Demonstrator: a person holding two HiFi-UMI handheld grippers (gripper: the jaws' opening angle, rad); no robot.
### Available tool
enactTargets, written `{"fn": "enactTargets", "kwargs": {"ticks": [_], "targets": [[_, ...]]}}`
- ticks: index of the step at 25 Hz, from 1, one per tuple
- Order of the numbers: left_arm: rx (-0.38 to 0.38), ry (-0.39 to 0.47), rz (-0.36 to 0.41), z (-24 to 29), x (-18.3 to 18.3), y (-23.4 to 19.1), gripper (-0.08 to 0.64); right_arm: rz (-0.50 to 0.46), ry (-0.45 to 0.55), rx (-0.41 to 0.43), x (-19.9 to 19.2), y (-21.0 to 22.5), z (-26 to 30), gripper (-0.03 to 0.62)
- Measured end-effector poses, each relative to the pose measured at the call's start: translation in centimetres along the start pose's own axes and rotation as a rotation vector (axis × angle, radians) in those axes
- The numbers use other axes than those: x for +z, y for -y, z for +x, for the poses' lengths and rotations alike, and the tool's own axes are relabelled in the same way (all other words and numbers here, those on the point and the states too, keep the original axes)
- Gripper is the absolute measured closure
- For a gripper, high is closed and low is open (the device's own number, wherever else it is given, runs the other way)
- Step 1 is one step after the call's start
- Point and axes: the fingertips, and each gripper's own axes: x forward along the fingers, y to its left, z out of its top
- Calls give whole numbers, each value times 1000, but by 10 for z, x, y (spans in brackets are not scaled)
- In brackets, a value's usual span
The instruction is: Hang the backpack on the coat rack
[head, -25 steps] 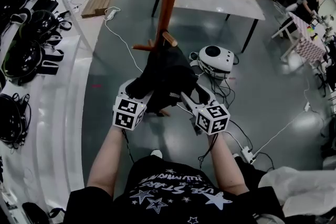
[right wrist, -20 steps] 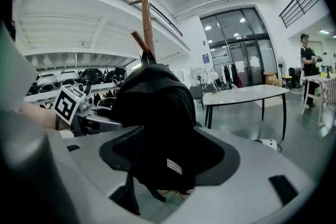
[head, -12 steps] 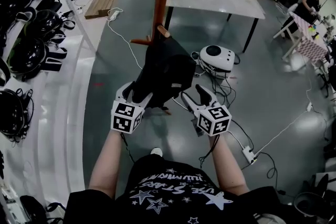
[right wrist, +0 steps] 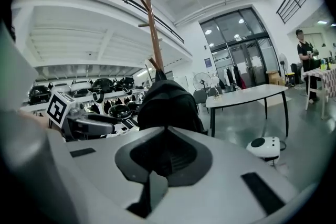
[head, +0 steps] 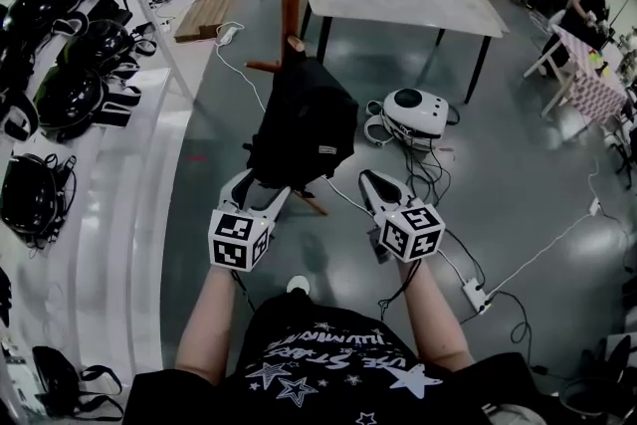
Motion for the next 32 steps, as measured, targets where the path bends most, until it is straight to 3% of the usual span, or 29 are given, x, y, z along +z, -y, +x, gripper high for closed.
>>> {"fn": "enactTargets", "kwargs": {"ticks": [3, 8, 15, 21, 27, 32], "targets": [[-2, 21, -22, -28, -6, 19, 255, 20, 23, 40, -3, -13, -23, 578], [19, 77, -47, -74, -17, 49, 374, 22, 30, 69, -18, -35, -63, 580], [55, 73, -77, -131, -56, 107, 514, -33, 12, 98, -50, -70, -140, 580], [27, -22, -98, -164, -108, 170, 540, -19, -40, 109, -99, -80, -196, 580], [16, -46, -56, -188, -114, 194, 543, 11, -32, 96, -111, -84, -219, 580], [22, -59, -64, -193, -123, 202, 543, 1, -50, 105, -120, -88, -226, 580]]}}
